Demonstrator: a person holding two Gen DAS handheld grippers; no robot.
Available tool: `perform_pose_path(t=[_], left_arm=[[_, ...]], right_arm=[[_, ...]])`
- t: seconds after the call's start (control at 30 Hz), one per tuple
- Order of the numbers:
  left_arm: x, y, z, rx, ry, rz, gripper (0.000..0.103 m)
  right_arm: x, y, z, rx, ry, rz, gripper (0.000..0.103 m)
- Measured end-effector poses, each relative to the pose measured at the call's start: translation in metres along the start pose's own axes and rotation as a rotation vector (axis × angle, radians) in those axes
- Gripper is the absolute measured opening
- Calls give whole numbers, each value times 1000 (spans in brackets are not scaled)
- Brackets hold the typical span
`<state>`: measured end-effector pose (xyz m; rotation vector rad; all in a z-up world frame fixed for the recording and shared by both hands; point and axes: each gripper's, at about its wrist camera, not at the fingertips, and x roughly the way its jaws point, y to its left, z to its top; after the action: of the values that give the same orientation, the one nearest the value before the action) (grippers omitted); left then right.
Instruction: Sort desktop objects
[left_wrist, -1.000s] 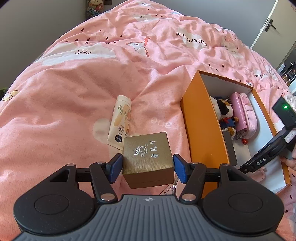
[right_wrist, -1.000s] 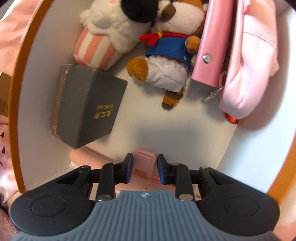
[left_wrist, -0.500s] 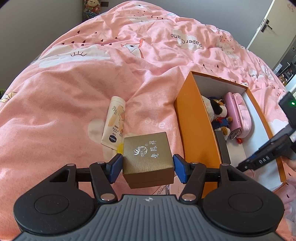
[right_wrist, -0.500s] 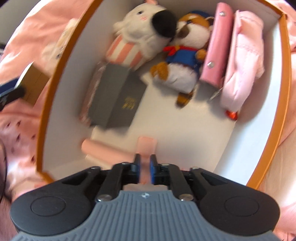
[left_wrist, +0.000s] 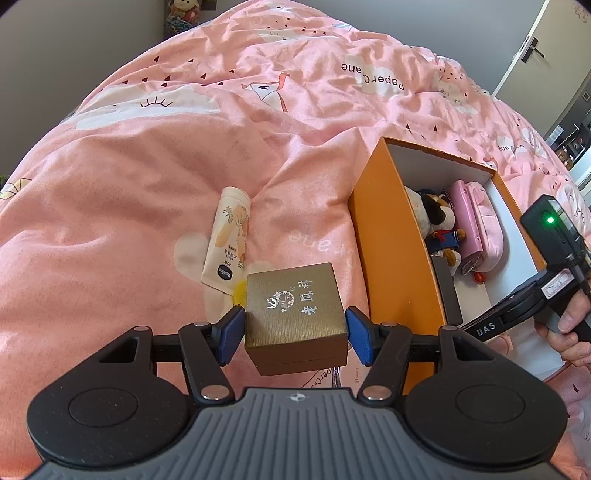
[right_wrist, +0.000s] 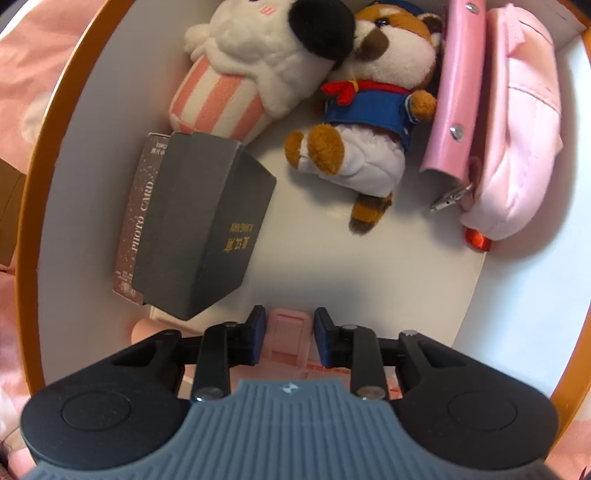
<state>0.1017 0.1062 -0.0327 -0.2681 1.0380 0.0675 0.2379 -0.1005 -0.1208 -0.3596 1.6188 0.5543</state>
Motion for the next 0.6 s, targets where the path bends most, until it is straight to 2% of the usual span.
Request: perform_pose_path(t=[0.37, 0.6], left_arm=[[0, -2, -1, 8, -5, -6, 69], [-2, -4, -1, 10, -7, -6, 69]], right_arm=[[-46, 7, -44, -31, -87, 44, 30], [-69, -4, -54, -36, -109, 75, 30]])
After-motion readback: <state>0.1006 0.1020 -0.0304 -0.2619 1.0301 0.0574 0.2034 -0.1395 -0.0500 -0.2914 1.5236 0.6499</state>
